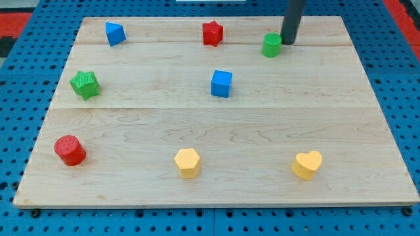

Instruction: Push the blue cube bottom to the green circle

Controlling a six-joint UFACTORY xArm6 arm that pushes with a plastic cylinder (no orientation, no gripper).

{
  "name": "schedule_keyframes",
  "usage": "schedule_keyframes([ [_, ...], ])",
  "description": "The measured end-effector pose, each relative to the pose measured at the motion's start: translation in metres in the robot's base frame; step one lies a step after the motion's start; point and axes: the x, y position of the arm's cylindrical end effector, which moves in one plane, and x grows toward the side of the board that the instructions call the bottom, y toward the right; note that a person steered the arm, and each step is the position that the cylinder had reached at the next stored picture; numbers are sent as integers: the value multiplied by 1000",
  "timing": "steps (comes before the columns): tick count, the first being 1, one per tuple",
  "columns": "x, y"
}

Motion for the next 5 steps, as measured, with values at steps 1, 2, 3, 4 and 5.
schedule_keyframes([
  [1, 13, -20],
  [2, 27, -1],
  [3, 30, -62],
  [4, 30, -118],
  [5, 50, -79],
])
